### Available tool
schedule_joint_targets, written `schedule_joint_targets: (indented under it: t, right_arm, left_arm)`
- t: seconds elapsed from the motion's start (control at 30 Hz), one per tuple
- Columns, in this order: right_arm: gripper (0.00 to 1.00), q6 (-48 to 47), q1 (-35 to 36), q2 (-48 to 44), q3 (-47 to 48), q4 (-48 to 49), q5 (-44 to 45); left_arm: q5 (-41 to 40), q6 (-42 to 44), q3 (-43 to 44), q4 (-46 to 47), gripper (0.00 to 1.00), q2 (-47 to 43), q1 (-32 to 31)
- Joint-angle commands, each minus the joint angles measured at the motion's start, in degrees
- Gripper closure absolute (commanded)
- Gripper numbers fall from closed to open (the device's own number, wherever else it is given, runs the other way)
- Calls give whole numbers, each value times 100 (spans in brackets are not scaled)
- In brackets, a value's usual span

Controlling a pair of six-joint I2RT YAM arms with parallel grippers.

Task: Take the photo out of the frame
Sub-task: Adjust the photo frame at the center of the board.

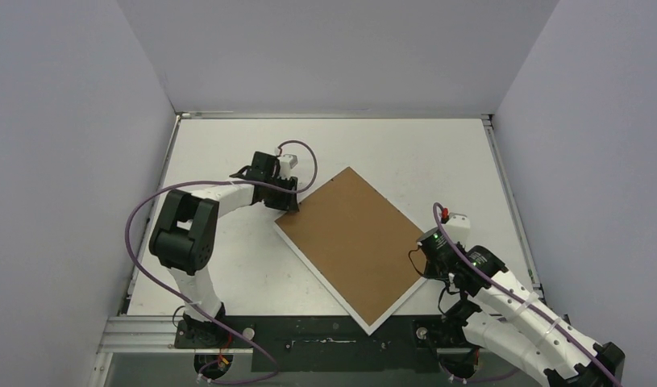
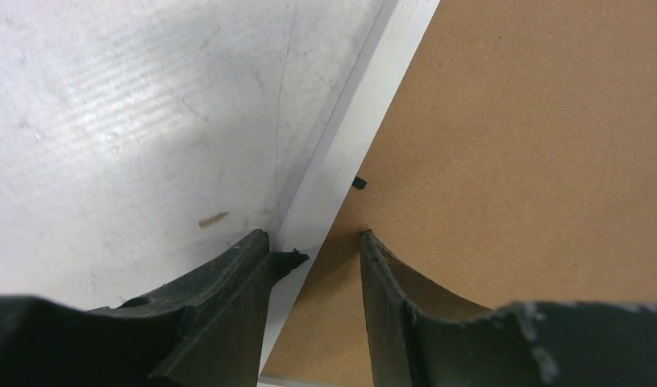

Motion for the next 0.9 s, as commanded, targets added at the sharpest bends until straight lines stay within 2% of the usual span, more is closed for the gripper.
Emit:
schedule_joint_targets:
  t: [0.0,0.1,0.47,0.87]
  right_arm:
    - [100,10,-5,108,356,1332,-35]
    - [100,-109,-22,222,412,1451,-36]
    - [100,-366,-117,461,413,1710,-4]
    - [100,-571,-279,410,341,1770,-92]
  left_arm:
    - [394,-843,-813,-746,59,-92,-314]
    - [445,-1065,-1115,-645,63,-353,-359]
    - [86,-1554,-2224,-608,64,-1684,-607]
    - [-146,-2172,-3080,-287,66,-2343,-870]
